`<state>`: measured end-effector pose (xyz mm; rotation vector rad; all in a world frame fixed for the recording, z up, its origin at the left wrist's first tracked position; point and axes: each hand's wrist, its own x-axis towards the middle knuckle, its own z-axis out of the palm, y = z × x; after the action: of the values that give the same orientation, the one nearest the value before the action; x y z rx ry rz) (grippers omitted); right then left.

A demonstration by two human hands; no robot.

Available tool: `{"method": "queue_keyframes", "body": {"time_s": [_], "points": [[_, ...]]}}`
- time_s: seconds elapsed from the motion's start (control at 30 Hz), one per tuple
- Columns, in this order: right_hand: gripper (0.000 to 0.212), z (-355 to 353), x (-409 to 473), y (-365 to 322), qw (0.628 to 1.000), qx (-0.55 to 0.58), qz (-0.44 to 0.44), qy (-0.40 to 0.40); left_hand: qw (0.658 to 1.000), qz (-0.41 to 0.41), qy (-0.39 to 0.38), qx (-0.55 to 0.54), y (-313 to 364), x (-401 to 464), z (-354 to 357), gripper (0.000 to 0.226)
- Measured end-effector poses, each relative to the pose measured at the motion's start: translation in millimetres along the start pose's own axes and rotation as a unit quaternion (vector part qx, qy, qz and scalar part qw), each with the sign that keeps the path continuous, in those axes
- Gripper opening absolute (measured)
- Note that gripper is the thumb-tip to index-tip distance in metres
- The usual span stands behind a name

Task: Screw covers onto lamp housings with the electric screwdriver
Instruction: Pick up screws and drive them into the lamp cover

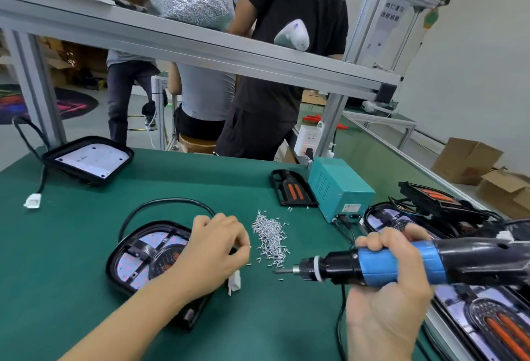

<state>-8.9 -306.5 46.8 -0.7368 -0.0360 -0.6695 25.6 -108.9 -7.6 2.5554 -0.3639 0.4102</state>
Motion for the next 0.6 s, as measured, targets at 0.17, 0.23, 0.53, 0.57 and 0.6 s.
{"method": "queue_keyframes", "body": {"time_s": [0.17,0.23,0.53,0.57,0.6], "points": [[0.025,9.5,-5.5,6.0,0.999,0.04,0.028,-0.017,0.992,-0.001,0.017,-0.122,1.5,-37.8,-13.7,0.011],[0.024,11.2,-12.5,9.5,0.998,0.041,0.038,-0.013,0.987,-0.007,0.021,-0.157,0.1,-48.5,-15.0,0.015],[0.024,13.4,-37.9,20.7,0.999,0.036,0.036,-0.009,0.936,-0.121,0.054,-0.326,-3.6,-51.1,-16.4,0.021],[0.024,13.7,-38.9,20.5,0.999,0.038,0.037,-0.008,0.93,-0.13,0.058,-0.338,-3.9,-47.2,-15.8,0.02],[0.024,12.9,-39.5,21.0,0.999,0.038,0.037,-0.008,0.925,-0.138,0.063,-0.349,-3.9,-43.0,-15.1,0.019]]}}
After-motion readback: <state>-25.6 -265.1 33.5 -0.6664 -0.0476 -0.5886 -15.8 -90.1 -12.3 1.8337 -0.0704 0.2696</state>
